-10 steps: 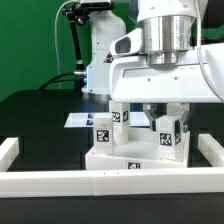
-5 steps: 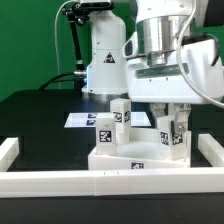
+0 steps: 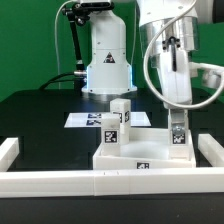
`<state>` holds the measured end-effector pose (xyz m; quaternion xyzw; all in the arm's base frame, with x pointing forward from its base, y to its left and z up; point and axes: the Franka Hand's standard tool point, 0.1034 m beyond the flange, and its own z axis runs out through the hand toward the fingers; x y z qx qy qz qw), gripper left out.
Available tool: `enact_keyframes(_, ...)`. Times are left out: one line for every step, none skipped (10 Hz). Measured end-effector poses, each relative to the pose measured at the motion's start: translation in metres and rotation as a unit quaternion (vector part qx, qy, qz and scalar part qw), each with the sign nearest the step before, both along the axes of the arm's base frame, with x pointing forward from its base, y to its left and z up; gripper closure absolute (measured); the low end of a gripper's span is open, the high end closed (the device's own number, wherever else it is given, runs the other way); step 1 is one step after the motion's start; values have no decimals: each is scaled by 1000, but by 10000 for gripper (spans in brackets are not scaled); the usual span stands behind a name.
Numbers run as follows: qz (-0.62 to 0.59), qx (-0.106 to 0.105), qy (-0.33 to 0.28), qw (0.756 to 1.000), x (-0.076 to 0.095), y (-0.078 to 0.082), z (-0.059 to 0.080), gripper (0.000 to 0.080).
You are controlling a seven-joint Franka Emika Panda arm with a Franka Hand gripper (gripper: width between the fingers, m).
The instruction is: Assemble square table
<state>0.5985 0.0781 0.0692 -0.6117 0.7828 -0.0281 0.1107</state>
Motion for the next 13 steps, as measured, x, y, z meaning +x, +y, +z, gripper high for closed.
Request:
enact_keyframes(0,0,0,1000,0,1,0,506)
enact_keyframes(26,-4,3,1000,-1,3,-1,433)
enact_keyframes(65,-6,11,998,-2,9,0,248)
enact_keyframes(112,-16,7,994,-1,10,1,180)
enact_keyframes(169,-27,0,985,1,10,2,180)
enact_keyframes(224,-38,-8,974,2,8,3,156)
enact_keyframes(268,-47,-13,962,3,7,3,151)
enact_keyframes(328,-60,-17,943,3,8,3,151)
enact_keyframes(379,-71,-20,923,2,7,3,150)
enact_keyframes(428,-83,-24,900,2,6,3,150)
enact_keyframes(475,-95,-26,874,3,5,3,150)
enact_keyframes(521,-106,-23,847,1,6,2,150)
enact_keyframes(558,-113,-18,822,0,7,1,150)
